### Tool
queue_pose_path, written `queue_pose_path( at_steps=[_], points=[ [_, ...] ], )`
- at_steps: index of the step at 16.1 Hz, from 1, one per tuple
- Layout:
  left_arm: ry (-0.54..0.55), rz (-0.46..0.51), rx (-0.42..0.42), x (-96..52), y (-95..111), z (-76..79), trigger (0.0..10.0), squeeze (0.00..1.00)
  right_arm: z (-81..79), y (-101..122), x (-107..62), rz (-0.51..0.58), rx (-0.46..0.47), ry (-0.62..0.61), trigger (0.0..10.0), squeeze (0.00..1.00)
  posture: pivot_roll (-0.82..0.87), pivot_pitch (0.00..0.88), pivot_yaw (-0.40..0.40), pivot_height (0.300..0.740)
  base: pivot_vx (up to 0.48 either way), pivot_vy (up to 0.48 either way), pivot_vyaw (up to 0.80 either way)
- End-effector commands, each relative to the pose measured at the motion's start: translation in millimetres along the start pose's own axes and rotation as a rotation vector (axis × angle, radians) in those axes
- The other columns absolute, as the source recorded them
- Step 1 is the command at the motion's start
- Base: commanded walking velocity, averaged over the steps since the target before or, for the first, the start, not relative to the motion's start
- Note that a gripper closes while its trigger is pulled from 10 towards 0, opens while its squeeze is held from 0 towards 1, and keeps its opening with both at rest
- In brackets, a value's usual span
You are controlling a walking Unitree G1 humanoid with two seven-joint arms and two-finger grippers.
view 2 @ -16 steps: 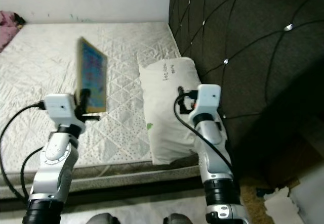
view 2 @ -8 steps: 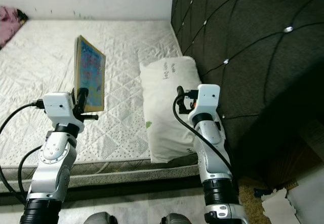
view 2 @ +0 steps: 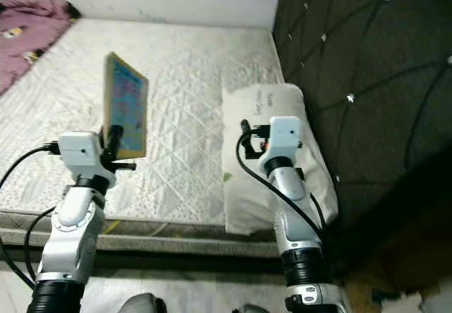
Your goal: Clean up the room
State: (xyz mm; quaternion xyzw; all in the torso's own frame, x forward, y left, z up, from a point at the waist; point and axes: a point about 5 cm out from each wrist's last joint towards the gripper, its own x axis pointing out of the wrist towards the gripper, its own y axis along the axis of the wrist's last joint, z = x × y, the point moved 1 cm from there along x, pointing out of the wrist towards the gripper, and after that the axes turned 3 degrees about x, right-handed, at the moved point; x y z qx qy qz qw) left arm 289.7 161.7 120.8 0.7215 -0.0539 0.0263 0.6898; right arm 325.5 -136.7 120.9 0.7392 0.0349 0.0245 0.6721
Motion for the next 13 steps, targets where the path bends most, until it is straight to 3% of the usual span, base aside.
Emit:
queue_pose_path(
  at_steps=[1,7,13],
  points=[
    [-0.014,0.07,-0.003,3.2,14.3,1.4,10.0,0.0,1.2,2.7,0.7,0.005,0.001,-0.008,10.0,0.0,-0.09,0.0,-0.032,0.74,0.405,0.0,0.0],
    [-0.024,0.07,-0.004,3.5,14.1,2.1,10.0,0.0,1.6,2.5,1.0,0.005,0.003,-0.012,10.0,0.0,-0.09,0.0,-0.031,0.74,0.429,0.0,0.0],
    [0.005,0.038,-0.002,5.5,9.7,-0.1,10.0,0.0,2.1,2.1,1.4,0.003,0.009,-0.018,10.0,0.0,-0.09,0.0,-0.031,0.74,0.0,0.0,0.0]
  ],
)
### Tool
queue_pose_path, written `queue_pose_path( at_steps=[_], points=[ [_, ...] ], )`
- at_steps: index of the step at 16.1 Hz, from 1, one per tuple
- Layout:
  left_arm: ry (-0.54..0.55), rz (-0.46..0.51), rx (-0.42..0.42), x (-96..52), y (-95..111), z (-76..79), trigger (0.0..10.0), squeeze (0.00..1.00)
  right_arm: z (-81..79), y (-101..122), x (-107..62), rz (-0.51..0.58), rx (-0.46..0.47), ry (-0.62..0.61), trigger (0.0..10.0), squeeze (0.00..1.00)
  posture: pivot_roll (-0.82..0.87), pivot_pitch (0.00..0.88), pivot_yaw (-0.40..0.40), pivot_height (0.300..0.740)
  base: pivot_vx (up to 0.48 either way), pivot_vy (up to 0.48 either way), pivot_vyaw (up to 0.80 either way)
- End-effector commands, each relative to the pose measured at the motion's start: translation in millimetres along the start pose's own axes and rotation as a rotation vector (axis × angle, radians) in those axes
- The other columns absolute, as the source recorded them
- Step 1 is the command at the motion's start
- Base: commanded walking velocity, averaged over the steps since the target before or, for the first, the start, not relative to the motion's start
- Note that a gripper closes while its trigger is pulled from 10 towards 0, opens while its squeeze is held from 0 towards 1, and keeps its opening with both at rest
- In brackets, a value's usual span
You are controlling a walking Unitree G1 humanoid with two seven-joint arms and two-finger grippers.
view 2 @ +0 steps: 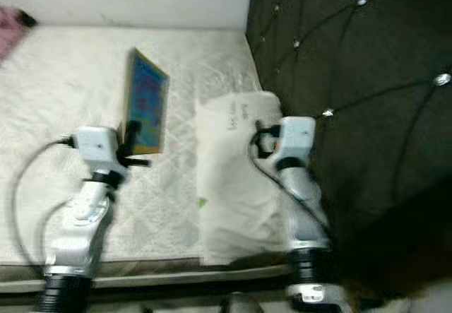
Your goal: Clean up the room
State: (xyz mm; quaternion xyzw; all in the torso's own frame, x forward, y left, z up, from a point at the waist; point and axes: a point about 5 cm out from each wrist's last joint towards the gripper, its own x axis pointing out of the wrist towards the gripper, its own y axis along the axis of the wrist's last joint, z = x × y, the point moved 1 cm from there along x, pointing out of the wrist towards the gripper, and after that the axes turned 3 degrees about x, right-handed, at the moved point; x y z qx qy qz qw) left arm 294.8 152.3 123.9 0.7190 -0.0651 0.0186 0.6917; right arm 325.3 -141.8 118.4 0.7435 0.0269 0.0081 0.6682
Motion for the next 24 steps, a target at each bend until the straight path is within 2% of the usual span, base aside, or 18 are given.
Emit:
queue_pose_path(
  at_steps=[1,10,12,14,15,16,19,21,24],
  points=[
    [0.03,0.032,0.005,-0.3,6.8,-9.2,10.0,0.0,-3.1,4.1,1.9,0.012,-0.002,0.015,10.0,0.0,-0.09,0.0,-0.031,0.74,0.0,0.0,0.0],
    [0.048,0.025,-0.013,0.3,5.5,-10.8,10.0,0.0,-1.7,3.2,2.8,0.004,0.002,0.011,10.0,0.0,-0.09,0.0,-0.034,0.74,0.0,0.465,-0.12],
    [0.048,0.021,0.035,1.3,6.5,-11.1,10.0,0.0,-2.4,3.7,3.3,0.004,0.0,0.016,10.0,0.0,-0.09,0.0,-0.034,0.74,0.0,0.0,0.0],
    [0.09,-0.02,-0.001,0.6,3.6,-15.5,10.0,0.0,-2.8,4.0,3.1,0.002,0.007,0.015,10.0,0.0,-0.09,0.0,-0.034,0.74,0.0,0.0,0.0],
    [0.042,-0.006,-0.049,-2.8,5.7,-17.6,10.0,0.0,-3.4,4.6,2.0,0.003,0.01,0.016,10.0,0.0,-0.09,0.0,-0.03,0.74,0.0,0.0,0.0],
    [0.055,0.001,-0.015,-4.5,6.0,-20.1,10.0,0.0,-3.2,4.6,1.5,0.003,0.011,0.016,10.0,0.0,-0.09,0.0,-0.029,0.74,0.0,0.0,0.0],
    [0.099,-0.016,-0.013,-11.3,2.6,-26.5,10.0,0.0,-2.4,5.8,0.0,0.006,0.017,0.009,10.0,0.0,-0.09,0.0,-0.023,0.74,0.0,0.0,0.0],
    [0.141,-0.032,0.057,-17.2,-1.6,-33.0,10.0,0.0,-3.4,5.7,-2.4,0.015,0.016,0.007,10.0,0.0,-0.08,0.0,-0.013,0.74,0.0,0.0,0.0],
    [0.138,-0.048,0.049,-19.2,-4.0,-35.1,10.0,0.0,-4.4,5.5,-3.2,0.015,0.029,0.006,10.0,0.0,-0.08,0.0,-0.01,0.74,0.0,0.0,0.0]
  ],
)
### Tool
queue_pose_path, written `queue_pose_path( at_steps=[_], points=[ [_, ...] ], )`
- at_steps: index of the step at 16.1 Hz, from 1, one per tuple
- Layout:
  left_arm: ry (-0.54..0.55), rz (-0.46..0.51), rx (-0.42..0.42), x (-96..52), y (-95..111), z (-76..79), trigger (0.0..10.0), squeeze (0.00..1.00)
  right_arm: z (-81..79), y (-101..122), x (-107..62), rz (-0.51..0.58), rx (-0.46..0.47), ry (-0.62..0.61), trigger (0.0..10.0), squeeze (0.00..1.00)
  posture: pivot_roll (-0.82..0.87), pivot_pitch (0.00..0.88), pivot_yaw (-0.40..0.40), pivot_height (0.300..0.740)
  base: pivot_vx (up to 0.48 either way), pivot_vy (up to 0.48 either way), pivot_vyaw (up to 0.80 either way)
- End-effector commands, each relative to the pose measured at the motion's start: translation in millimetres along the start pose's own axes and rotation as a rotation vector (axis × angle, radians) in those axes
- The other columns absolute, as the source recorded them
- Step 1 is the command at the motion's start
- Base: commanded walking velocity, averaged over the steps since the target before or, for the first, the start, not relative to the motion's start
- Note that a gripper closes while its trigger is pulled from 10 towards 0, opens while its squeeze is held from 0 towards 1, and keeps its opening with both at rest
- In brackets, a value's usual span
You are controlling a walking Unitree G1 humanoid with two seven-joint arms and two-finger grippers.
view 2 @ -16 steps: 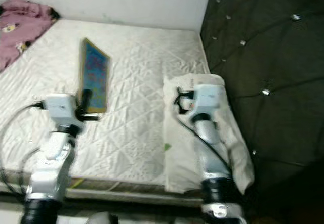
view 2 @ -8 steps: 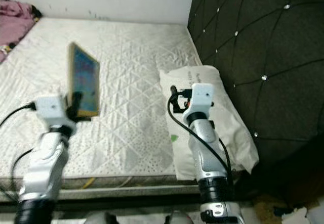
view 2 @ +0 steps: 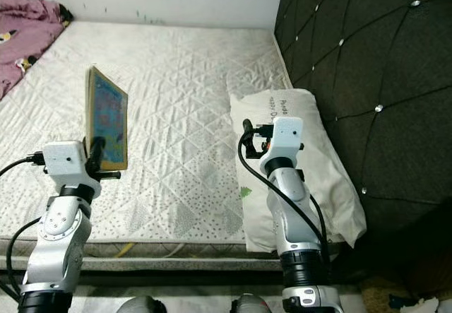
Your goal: Clean up the room
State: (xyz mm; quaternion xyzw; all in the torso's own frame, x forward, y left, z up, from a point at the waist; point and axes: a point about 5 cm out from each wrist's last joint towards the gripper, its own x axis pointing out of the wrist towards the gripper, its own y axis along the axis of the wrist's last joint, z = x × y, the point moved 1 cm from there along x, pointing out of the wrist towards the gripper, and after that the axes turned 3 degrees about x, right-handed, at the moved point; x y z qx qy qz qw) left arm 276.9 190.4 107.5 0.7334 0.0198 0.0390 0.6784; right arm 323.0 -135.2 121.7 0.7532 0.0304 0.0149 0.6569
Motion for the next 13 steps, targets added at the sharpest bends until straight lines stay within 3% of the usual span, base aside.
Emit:
queue_pose_path(
  at_steps=[1,9,13],
  points=[
    [-0.024,0.048,0.001,0.1,11.3,2.8,10.0,0.0,2.4,0.8,-2.0,0.0,0.012,-0.013,10.0,0.0,-0.08,0.0,-0.008,0.74,0.0,0.0,-0.8],
    [-0.035,0.06,0.016,-1.2,14.8,5.4,10.0,0.0,0.6,0.7,-4.1,0.004,0.017,-0.02,10.0,0.0,-0.07,0.0,0.001,0.74,0.0,0.0,-0.7],
    [-0.043,0.061,0.009,0.0,15.9,8.2,10.0,0.0,0.1,2.9,-4.1,0.014,0.019,-0.01,10.0,0.0,-0.08,0.0,-0.003,0.74,0.0,0.0,0.0]
  ],
)
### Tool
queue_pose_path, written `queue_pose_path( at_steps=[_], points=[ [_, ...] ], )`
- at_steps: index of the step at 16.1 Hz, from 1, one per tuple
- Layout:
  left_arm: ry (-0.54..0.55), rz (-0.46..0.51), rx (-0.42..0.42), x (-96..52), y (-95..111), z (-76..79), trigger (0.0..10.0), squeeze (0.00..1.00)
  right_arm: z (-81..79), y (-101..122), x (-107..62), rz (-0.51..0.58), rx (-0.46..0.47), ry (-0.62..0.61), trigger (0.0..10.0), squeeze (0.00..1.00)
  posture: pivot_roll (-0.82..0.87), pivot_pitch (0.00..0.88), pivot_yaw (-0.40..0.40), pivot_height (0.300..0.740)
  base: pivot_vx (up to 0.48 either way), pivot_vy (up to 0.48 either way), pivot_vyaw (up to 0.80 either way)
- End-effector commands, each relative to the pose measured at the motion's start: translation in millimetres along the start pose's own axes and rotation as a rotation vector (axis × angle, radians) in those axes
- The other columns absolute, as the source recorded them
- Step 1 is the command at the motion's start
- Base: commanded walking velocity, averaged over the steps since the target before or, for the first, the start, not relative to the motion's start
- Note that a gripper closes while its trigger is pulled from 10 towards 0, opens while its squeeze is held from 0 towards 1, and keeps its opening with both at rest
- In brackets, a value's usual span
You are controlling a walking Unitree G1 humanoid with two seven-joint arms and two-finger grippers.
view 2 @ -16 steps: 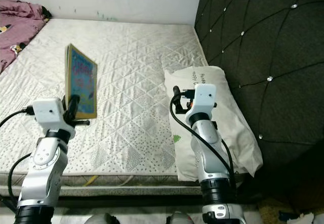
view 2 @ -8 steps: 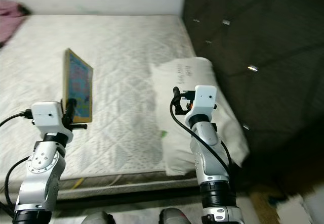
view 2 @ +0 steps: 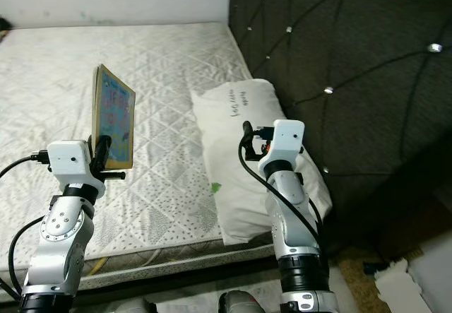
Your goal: Clean up the room
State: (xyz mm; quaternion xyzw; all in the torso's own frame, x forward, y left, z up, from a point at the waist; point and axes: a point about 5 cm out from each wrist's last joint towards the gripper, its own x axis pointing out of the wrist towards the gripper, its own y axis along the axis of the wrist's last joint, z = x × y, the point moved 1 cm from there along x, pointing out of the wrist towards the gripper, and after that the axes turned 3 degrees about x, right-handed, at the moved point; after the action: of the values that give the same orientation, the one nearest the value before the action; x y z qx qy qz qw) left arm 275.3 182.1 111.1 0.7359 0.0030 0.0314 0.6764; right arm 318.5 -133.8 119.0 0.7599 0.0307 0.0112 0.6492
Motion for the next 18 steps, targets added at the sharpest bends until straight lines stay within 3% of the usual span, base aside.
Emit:
queue_pose_path(
  at_steps=[1,18],
  points=[
    [-0.008,0.046,0.002,2.5,11.4,0.3,10.0,0.0,1.3,6.2,0.3,0.019,-0.002,-0.005,10.0,0.0,-0.08,0.0,-0.004,0.74,0.0,0.0,0.0],
    [-0.009,0.055,-0.006,7.5,13.2,4.2,10.0,0.0,0.3,6.0,3.0,0.019,-0.014,0.018,10.0,0.0,-0.08,0.0,-0.014,0.74,0.0,0.0,0.0]
  ],
)
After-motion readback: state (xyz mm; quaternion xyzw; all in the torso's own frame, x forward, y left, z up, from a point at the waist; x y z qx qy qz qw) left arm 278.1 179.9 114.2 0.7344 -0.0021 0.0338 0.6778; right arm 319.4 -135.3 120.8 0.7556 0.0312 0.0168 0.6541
